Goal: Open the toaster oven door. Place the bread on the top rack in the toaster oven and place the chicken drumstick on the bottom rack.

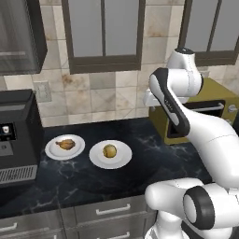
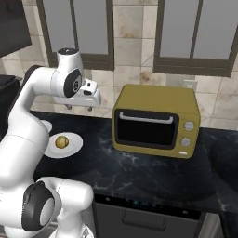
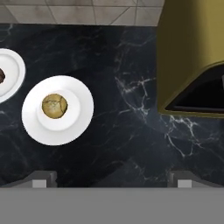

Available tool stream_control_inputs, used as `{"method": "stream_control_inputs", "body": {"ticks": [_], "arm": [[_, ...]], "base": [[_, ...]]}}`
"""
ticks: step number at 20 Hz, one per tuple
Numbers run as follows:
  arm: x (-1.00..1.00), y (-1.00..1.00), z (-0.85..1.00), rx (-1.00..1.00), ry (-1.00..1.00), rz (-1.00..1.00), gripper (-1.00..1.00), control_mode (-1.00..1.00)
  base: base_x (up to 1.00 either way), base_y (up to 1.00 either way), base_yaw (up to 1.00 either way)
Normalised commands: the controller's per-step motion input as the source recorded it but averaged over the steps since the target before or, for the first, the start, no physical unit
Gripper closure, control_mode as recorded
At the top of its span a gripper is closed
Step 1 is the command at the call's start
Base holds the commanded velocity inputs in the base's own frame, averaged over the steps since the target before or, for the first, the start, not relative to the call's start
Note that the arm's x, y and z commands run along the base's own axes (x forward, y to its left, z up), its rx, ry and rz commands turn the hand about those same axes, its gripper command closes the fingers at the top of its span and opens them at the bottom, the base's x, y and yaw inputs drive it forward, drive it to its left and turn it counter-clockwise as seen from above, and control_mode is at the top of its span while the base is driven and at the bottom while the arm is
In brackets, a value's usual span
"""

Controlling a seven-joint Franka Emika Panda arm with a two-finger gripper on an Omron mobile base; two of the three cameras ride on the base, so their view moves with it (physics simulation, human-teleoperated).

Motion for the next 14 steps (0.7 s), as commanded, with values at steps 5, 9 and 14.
{"method": "stream_control_inputs", "body": {"ticks": [5, 9, 14], "arm": [[0.0, 0.0, 0.0, 0.0, 0.0, 0.0, -1.0, 1.0], [0.0, 0.0, 0.0, 0.0, 0.0, 0.0, -1.0, 1.0], [0.0, 0.0, 0.0, 0.0, 0.0, 0.0, -1.0, 1.0]], "base": [[1.0, 0.0, 0.0], [0.98, 0.0, 0.0], [0.15, 0.0, 0.0]]}}
